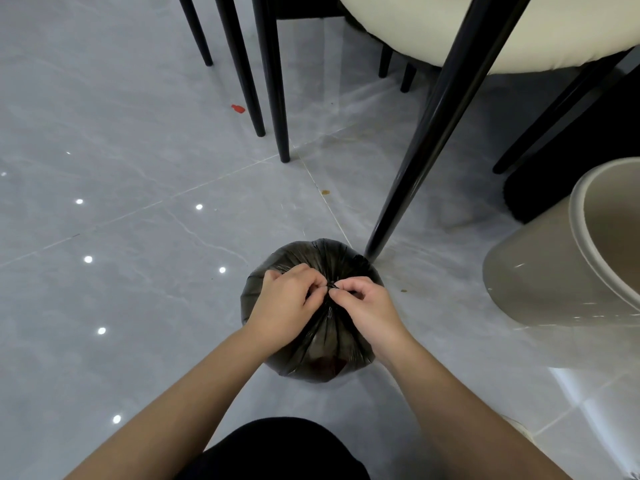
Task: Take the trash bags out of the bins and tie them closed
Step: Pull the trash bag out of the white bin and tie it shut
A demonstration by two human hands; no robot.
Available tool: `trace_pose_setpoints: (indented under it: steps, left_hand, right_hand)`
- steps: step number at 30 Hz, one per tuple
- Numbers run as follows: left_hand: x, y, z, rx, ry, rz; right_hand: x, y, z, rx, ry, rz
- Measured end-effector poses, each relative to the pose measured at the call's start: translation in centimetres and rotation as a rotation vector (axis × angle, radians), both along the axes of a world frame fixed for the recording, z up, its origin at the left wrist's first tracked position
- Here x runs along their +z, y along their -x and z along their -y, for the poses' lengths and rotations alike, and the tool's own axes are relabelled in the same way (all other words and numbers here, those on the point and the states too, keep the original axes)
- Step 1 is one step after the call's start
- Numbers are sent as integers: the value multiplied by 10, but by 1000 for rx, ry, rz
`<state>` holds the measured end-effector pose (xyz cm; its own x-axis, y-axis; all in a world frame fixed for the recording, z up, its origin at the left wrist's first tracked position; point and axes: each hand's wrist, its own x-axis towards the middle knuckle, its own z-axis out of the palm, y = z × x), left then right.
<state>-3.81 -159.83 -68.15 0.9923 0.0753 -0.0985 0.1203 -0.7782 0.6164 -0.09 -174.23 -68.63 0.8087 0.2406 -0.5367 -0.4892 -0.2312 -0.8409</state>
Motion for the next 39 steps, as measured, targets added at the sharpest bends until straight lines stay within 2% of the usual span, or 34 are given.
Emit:
trace_pose_setpoints:
  steps: [3, 5, 9, 12, 14, 17, 22, 26, 31, 35, 39]
  left_hand:
    - [-4, 2, 0, -27, 36, 51]
    - [-11, 8, -1, -74, -16, 92]
    - [-24, 16, -2, -212, -293, 149]
    - [-23, 11, -2, -246, -327, 144]
    - [-18, 10, -1, -203, -212, 126]
    - [-8, 6, 5, 7, 88, 116]
    - [-5, -4, 14, 113, 240, 101]
    - [-3, -11, 14, 65, 235, 77]
    - [1, -12, 14, 44, 250, 145]
    - [0, -10, 13, -3, 138, 197]
    - [0, -6, 18, -13, -27, 92]
  right_hand:
    - [-5, -2, 3, -87, -152, -156]
    - [-8, -2, 4, -160, -279, -280]
    - [-13, 0, 7, -152, -321, -329]
    - [-15, 3, 8, -139, -311, -338]
    - [-15, 2, 10, -118, -304, -325]
    - [-15, -2, 12, -81, -284, -275]
    - [-15, -2, 11, -83, -261, -233]
    - [-18, -2, 15, -79, -283, -226]
    - [-13, -2, 14, -46, -245, -161]
    - [-14, 1, 14, -38, -128, -47]
    - [-11, 1, 13, -85, 15, 91]
